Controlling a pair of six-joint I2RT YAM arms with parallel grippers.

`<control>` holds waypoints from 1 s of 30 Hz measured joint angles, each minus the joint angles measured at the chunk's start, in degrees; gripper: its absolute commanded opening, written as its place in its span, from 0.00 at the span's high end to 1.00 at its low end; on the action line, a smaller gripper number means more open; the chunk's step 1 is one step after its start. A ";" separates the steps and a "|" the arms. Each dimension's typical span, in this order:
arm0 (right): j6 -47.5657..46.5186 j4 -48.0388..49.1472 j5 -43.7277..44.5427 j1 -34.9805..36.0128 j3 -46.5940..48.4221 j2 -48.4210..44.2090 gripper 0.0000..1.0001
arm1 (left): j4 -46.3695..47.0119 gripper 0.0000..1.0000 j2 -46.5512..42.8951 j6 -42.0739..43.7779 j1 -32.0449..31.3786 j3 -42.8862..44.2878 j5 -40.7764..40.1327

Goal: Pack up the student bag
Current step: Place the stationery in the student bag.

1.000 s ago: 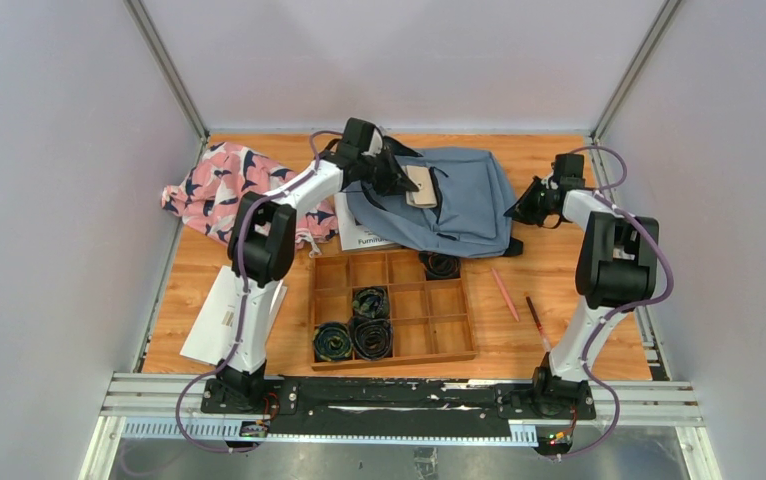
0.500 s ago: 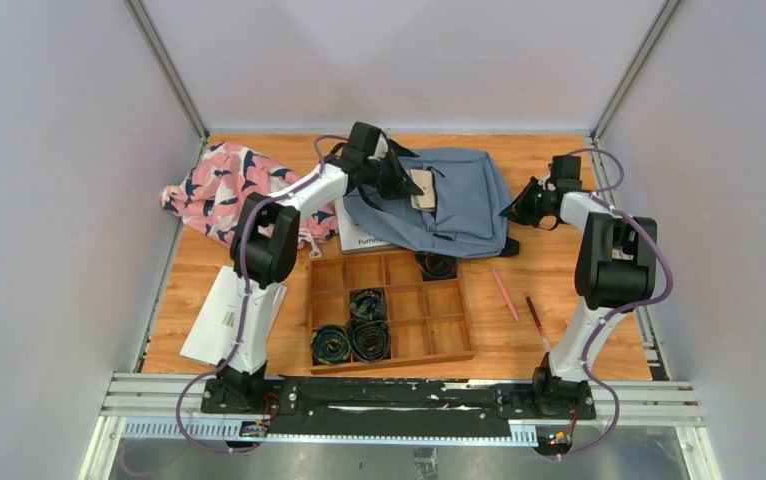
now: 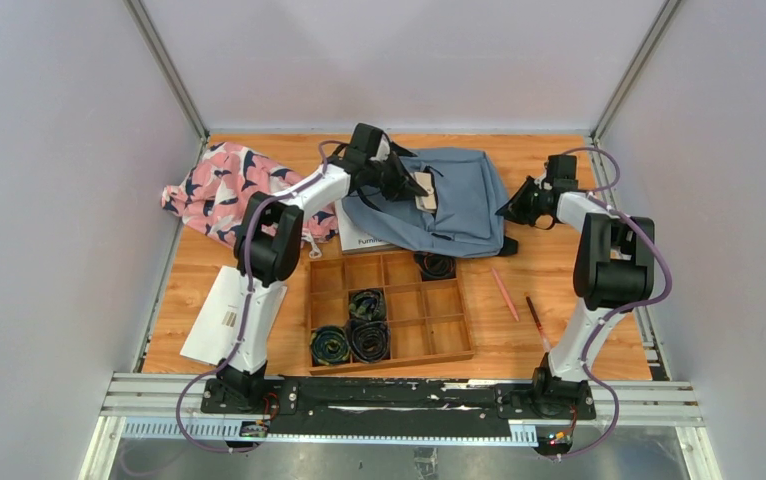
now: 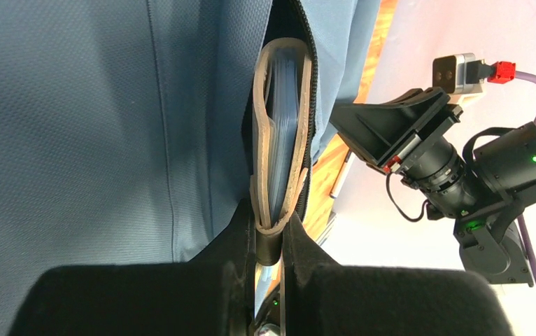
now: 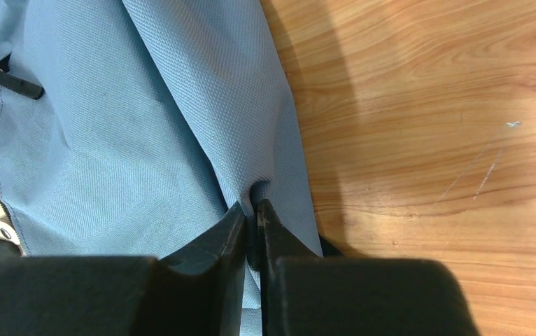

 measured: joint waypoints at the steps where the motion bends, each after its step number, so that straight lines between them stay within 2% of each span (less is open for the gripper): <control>1: 0.13 0.07 0.00 0.15 0.00 0.02 0.86 | -0.28 1.00 0.26 0.00 -0.04 0.52 0.17; 10: 0.61 -0.15 -0.15 2.56 0.96 0.02 0.86 | -0.85 1.00 5.66 -0.42 -1.01 7.65 1.92; 18: 0.83 -1.53 -1.97 4.79 2.69 0.00 0.85 | -2.93 1.00 8.90 1.01 -2.78 10.08 0.98; 27: 0.85 -1.77 -1.81 5.79 2.71 0.00 0.85 | 0.00 1.00 11.13 0.26 -2.80 11.96 2.89; 30: 0.83 -1.81 -1.81 5.97 2.71 0.00 0.84 | 1.33 0.83 11.93 0.09 -3.02 12.15 4.02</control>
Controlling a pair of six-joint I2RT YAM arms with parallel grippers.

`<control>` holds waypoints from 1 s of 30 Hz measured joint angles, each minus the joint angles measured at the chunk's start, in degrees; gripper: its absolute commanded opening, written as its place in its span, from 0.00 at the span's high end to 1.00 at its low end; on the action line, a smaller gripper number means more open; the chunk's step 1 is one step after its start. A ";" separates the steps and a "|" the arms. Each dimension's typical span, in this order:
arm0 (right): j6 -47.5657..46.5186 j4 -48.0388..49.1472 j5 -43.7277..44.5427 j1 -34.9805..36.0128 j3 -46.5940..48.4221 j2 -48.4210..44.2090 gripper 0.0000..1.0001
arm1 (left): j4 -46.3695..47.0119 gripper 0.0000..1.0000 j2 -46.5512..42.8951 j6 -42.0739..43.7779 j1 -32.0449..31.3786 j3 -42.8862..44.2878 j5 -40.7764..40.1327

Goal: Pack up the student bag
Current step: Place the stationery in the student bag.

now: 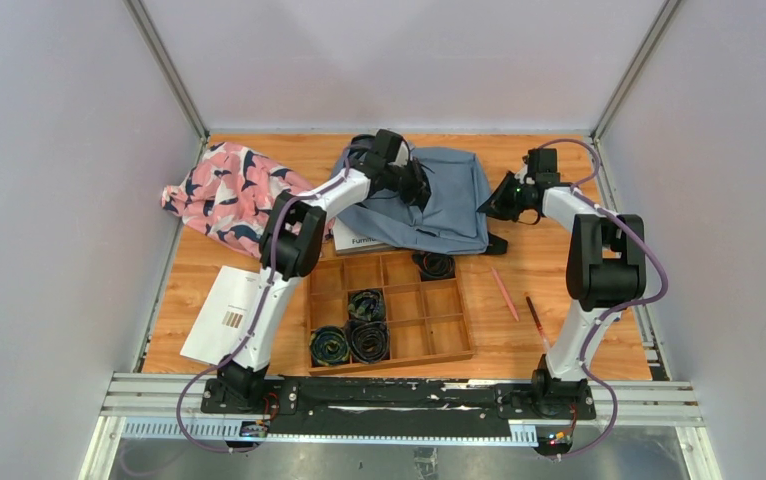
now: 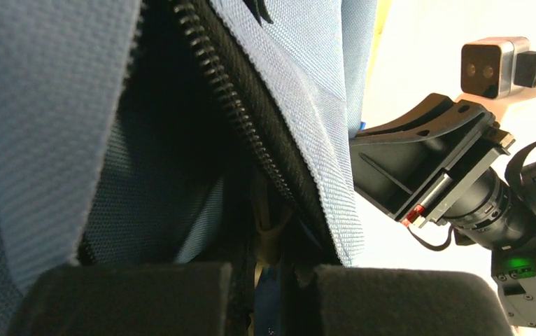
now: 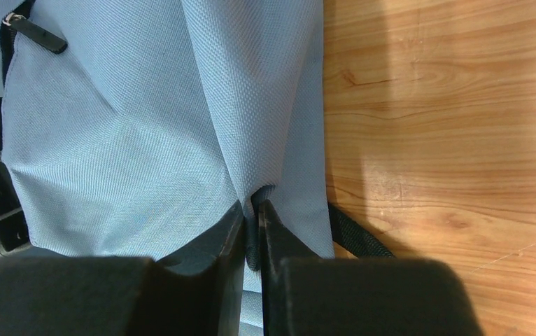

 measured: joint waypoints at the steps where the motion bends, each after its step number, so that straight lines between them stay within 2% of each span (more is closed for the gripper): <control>1: -0.02 -0.13 0.04 0.00 0.00 0.00 0.84 | 0.11 0.73 0.20 0.11 -0.04 0.07 0.44; 3: -0.15 -0.50 0.24 0.00 0.00 0.00 0.84 | -0.31 0.60 0.31 1.14 0.00 0.48 1.03; 5: -0.24 -0.81 0.46 0.00 0.00 0.00 0.82 | -2.14 0.55 0.31 2.75 0.13 1.70 1.29; 13: -0.37 -0.96 0.87 0.11 0.00 -0.11 0.64 | -9.55 0.52 -0.61 12.13 1.99 3.48 1.75; 19: -1.55 -2.73 3.93 0.61 0.00 -3.13 0.39 | -16.35 0.49 -3.13 18.40 3.04 4.48 0.74; 25: -5.05 -10.47 10.80 0.39 2.56 -8.41 0.36 | -19.91 0.50 -4.46 21.33 4.00 8.04 -0.15; 30: -8.92 -14.86 16.06 -4.13 -0.26 -20.52 0.36 | -20.15 0.51 -10.84 23.04 5.64 -0.15 -1.92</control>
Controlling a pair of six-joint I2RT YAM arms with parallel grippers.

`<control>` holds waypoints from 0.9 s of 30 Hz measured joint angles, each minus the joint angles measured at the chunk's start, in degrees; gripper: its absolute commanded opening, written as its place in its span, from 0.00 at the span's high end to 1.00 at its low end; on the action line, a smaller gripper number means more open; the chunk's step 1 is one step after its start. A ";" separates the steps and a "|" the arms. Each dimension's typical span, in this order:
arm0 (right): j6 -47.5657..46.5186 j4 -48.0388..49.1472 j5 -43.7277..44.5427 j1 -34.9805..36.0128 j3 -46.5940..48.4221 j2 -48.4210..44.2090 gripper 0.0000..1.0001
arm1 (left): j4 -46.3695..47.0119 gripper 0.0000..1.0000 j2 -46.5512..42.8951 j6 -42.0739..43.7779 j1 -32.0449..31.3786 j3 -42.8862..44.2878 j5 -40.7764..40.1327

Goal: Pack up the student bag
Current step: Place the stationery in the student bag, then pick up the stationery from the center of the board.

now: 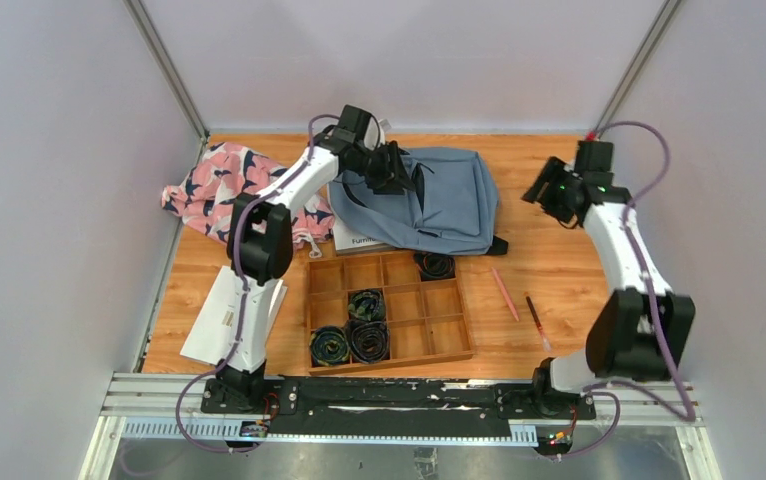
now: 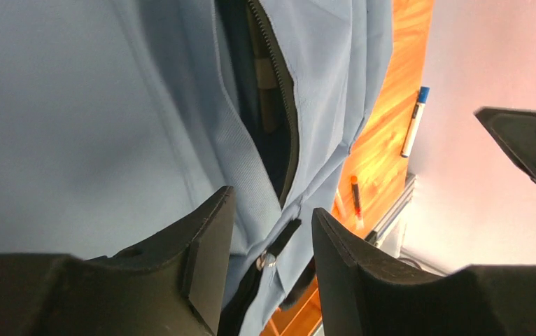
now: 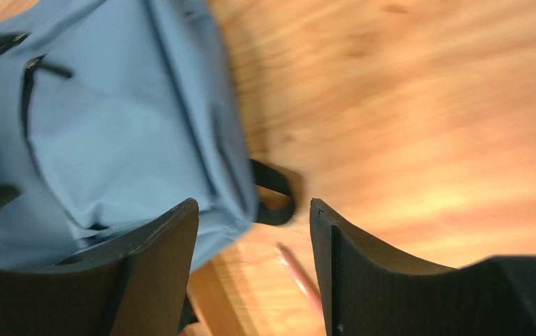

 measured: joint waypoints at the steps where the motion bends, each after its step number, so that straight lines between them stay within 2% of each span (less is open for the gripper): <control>1: -0.59 -0.76 1.49 -1.81 -1.81 -3.56 0.36 | -0.55 0.51 -1.44 0.63 0.26 -1.27 -0.70; 2: -1.05 -2.51 4.07 -3.41 -4.57 -8.48 0.37 | -0.81 0.51 -2.54 1.05 0.50 -1.95 -1.25; 6: -0.26 -6.19 12.48 -8.70 -10.86 -16.13 0.39 | -1.95 0.51 -7.96 3.65 0.74 -3.21 -3.15; 11: 2.86 -13.90 24.81 -15.26 -19.23 -23.91 0.42 | -2.60 0.51 -15.61 7.43 -2.08 -4.72 -3.74; 15: 5.70 -17.22 34.29 -20.11 -19.69 -23.02 0.41 | -2.71 0.51 -18.84 8.68 -6.25 -5.60 -3.37; 17: 7.02 -17.73 37.18 -22.69 -19.69 -19.96 0.36 | -2.71 0.50 -18.80 8.85 -7.98 -5.88 -2.95; 19: 7.34 -16.81 38.97 -25.05 -20.24 -16.87 0.27 | -3.23 0.49 -18.69 9.05 -8.72 -6.73 -2.71; 22: 6.03 -12.46 39.12 -27.32 -23.69 -15.47 0.20 | -4.63 0.48 -18.45 9.77 -8.55 -7.06 -2.82; 27: 1.68 -4.92 33.16 -32.06 -26.43 -12.92 0.16 | -5.75 0.48 -18.38 10.19 -8.00 -7.06 -3.08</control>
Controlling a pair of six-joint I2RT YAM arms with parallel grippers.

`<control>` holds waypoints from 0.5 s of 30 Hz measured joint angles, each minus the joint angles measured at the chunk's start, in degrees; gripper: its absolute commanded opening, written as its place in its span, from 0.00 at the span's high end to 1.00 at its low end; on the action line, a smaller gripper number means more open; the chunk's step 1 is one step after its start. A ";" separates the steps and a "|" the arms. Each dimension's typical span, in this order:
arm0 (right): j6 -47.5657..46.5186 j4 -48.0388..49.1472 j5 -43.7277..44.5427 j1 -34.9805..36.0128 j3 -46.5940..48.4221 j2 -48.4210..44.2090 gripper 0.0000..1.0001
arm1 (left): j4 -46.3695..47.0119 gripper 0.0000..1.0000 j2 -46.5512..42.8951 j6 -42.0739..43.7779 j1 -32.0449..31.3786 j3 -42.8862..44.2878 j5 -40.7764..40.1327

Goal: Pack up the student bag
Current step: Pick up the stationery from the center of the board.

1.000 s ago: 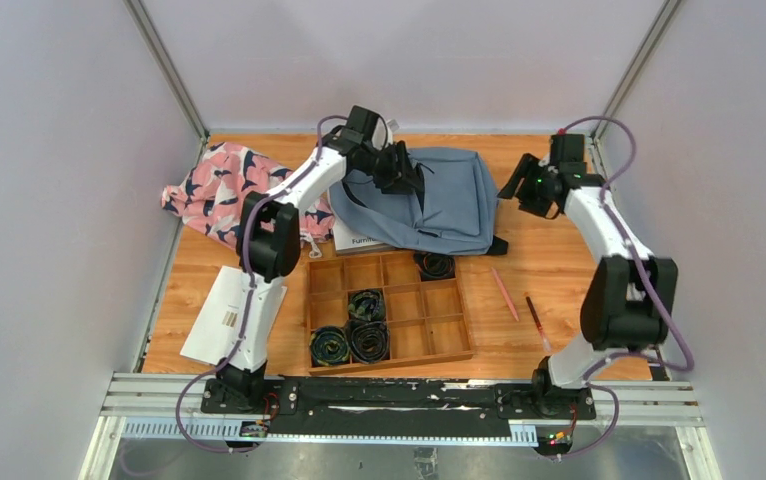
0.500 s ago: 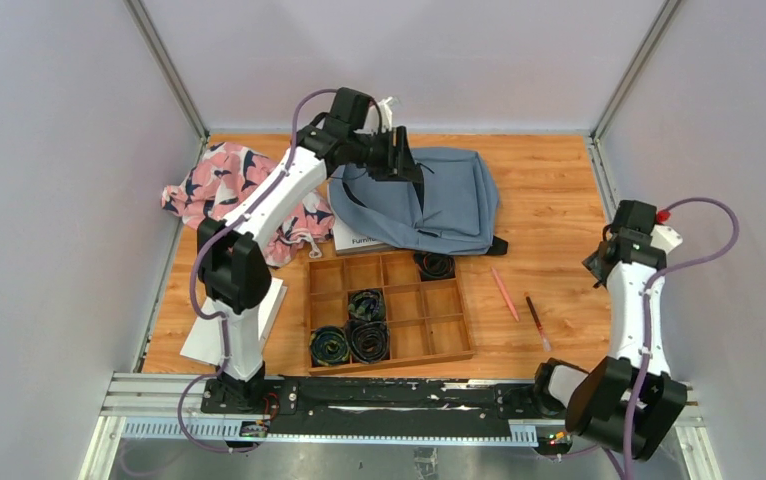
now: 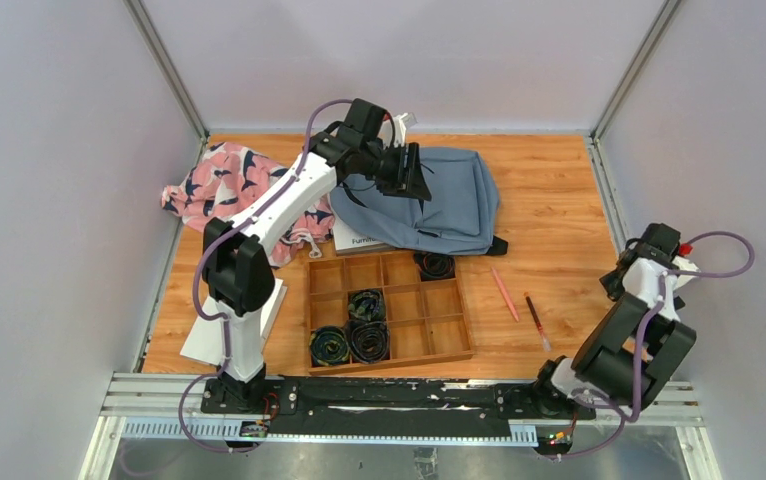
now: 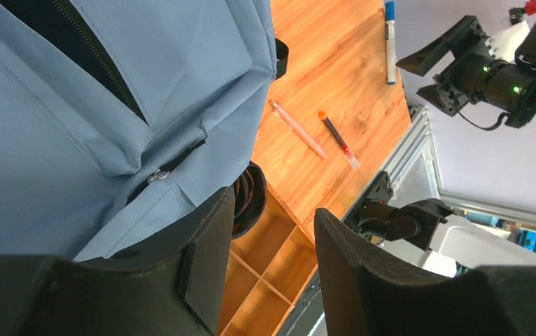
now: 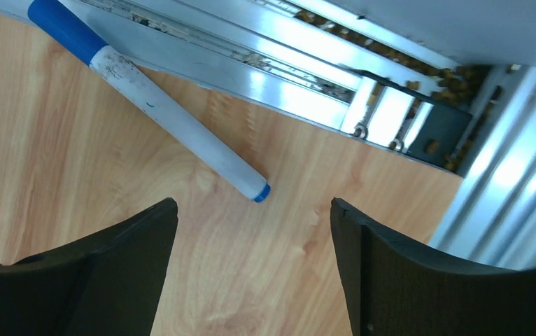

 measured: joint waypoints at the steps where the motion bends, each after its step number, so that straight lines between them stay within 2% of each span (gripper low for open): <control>1: -0.57 1.46 -1.62 -1.09 0.11 1.73 0.16 | -0.07 0.48 0.00 0.00 0.02 0.02 -0.13; 6: -2.51 6.03 -11.76 -5.86 1.07 11.43 0.19 | -0.55 0.47 0.02 0.20 0.02 0.02 -0.11; 11: -4.24 9.07 -17.62 -7.74 3.39 14.47 0.23 | -0.72 0.47 0.24 0.22 0.02 0.02 -0.07; 15: -5.09 9.62 -18.99 -8.26 3.82 14.95 0.36 | -0.68 0.48 0.57 0.15 0.02 -0.04 -0.07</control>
